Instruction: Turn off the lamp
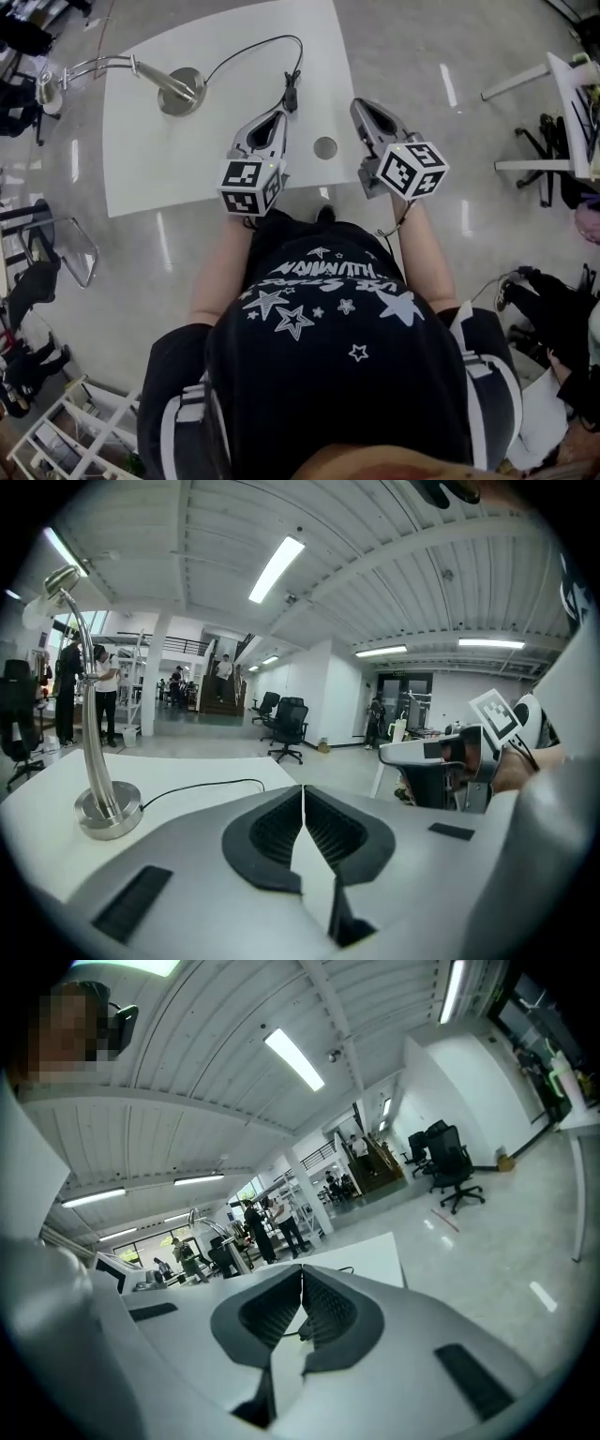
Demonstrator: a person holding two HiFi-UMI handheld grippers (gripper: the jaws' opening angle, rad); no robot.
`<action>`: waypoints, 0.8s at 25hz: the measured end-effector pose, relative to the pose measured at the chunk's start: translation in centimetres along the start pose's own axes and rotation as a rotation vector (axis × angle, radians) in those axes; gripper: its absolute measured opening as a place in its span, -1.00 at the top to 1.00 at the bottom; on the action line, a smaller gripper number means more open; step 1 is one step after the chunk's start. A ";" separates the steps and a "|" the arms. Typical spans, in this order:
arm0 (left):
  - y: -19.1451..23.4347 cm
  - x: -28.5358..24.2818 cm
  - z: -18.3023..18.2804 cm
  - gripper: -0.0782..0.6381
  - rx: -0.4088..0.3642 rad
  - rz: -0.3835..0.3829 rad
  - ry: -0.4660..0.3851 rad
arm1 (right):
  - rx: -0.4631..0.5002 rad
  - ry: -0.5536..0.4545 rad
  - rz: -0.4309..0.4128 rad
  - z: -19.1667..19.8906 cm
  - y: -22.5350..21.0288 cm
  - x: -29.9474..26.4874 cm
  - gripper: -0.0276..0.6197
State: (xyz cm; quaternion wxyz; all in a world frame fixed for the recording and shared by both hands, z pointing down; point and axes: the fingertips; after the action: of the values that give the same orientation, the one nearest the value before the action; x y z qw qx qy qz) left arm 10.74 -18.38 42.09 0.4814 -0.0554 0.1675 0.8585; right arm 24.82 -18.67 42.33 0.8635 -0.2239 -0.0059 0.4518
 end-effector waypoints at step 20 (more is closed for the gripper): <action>3.1 -7.9 7.6 0.44 -0.031 -0.044 0.243 | -0.049 0.142 -0.016 3.2 -3.0 -6.4 0.89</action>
State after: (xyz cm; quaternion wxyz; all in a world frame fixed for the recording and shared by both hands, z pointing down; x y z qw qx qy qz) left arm 12.82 -23.64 51.95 0.4752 -0.1701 0.2101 0.8373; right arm 22.69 -23.97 47.60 0.8597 -0.2765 0.0423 0.4275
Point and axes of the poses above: the fingertips, and each gripper's own axes: x backward along the fingers, y to its left, z out of its underside, and after that the axes turned 4 degrees about x, right-handed
